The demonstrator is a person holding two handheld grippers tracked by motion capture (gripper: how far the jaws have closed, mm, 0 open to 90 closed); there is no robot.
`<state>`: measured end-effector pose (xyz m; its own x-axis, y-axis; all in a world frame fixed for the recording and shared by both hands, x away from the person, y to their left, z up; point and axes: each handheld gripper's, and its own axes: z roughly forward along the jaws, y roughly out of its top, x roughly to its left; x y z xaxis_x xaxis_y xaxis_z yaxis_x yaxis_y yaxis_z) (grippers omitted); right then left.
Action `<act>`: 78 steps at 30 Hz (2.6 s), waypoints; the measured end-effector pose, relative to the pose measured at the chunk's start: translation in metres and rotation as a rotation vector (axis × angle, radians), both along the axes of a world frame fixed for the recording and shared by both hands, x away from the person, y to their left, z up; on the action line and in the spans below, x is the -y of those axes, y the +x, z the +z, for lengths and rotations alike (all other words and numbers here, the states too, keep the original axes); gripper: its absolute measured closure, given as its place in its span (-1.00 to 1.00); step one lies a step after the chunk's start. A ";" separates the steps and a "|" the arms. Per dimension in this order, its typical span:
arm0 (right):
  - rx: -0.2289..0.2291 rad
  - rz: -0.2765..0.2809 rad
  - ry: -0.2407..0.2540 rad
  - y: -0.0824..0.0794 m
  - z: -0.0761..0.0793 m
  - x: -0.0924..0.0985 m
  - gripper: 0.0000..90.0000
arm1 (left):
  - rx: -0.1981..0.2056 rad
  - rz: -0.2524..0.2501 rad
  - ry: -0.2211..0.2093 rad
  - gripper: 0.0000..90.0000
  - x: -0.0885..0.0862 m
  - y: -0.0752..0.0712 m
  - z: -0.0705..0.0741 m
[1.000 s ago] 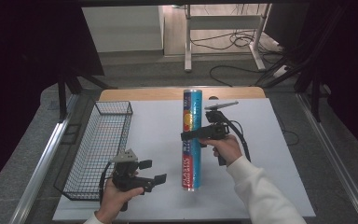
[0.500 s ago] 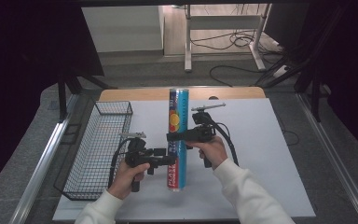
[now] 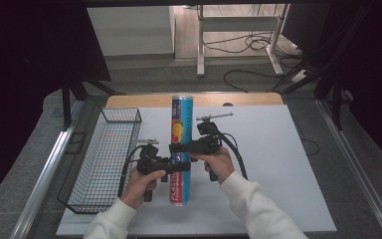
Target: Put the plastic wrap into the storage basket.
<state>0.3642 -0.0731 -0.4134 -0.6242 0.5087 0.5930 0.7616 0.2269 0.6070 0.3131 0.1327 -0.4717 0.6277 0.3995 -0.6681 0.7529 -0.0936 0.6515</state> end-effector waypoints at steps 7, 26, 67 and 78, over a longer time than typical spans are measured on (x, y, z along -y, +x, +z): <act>0.032 0.030 0.000 0.000 0.003 -0.002 -0.38 | 0.041 0.008 -0.001 -0.29 -0.003 -0.003 0.002; 0.118 -0.047 0.010 -0.024 0.014 0.081 -0.80 | 0.025 0.077 -0.050 -0.29 -0.044 -0.010 0.019; 0.085 -0.198 -0.228 -0.065 -0.071 0.192 -0.75 | -0.015 0.460 0.084 -0.29 -0.212 -0.054 0.050; 0.081 -0.197 -0.233 -0.063 -0.073 0.191 -0.75 | -0.069 0.507 0.149 -0.29 -0.223 -0.054 0.035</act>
